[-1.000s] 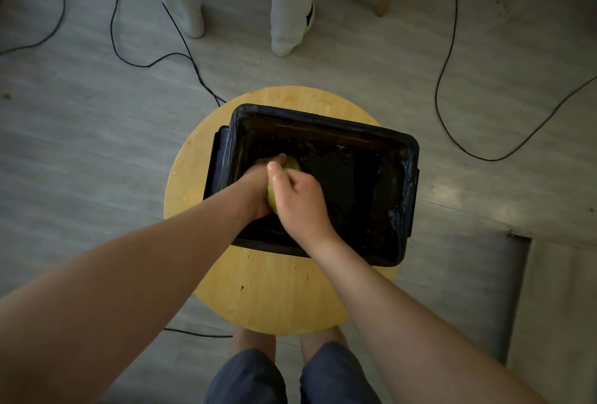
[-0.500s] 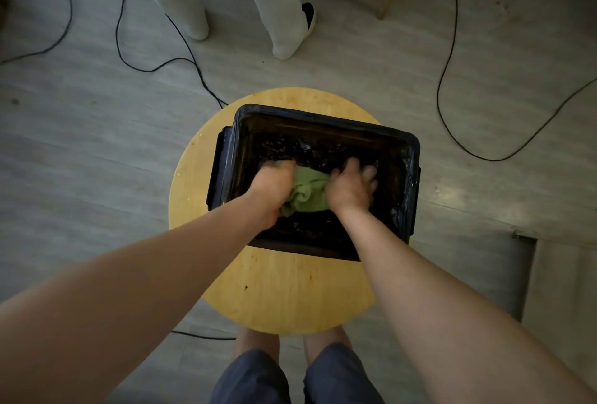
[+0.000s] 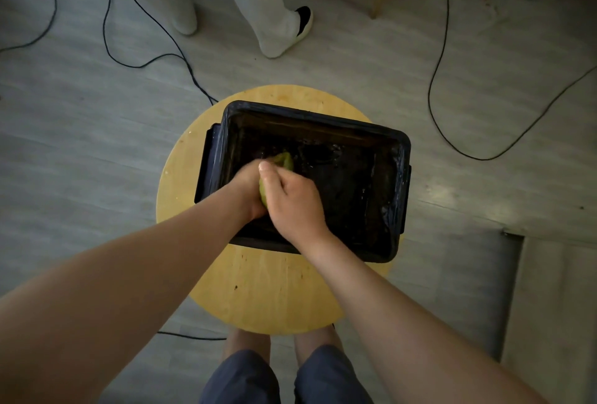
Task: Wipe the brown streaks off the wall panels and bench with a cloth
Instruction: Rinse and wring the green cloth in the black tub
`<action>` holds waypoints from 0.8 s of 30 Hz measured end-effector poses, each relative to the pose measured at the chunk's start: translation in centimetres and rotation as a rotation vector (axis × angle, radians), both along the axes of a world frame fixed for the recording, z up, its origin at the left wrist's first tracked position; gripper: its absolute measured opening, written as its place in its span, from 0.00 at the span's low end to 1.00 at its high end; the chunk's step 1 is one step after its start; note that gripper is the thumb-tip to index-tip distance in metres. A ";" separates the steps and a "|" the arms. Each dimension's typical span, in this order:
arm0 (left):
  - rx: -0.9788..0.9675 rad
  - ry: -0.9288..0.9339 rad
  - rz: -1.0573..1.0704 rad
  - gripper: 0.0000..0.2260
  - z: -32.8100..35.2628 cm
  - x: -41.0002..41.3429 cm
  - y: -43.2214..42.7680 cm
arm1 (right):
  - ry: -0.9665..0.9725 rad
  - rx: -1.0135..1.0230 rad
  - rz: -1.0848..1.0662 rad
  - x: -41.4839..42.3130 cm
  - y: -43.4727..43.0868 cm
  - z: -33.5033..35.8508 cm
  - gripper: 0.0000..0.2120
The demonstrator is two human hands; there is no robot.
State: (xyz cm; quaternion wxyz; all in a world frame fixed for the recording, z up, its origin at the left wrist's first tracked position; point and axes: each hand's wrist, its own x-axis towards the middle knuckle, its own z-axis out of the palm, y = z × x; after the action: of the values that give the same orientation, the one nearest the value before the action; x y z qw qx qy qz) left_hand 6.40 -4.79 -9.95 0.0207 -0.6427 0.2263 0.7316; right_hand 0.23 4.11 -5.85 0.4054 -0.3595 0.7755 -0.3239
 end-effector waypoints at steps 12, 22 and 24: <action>-0.086 0.207 -0.115 0.16 2.0 0.1 1.0 | 0.509 0.424 0.037 -7.1 0.4 -7.7 0.21; 0.083 0.047 0.016 0.18 1.1 -0.8 1.6 | -0.215 0.605 -0.291 -3.7 -1.4 -6.3 0.29; 0.140 0.037 0.096 0.21 0.7 -1.0 1.8 | -0.272 0.465 -0.266 -2.8 -1.2 -5.3 0.22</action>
State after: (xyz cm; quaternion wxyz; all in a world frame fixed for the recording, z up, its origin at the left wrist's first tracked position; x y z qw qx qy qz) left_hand 5.40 -3.01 -9.21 0.0262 -0.6364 0.1437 0.7574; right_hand -2.55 2.90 -11.11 0.5309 -0.1058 0.8078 -0.2330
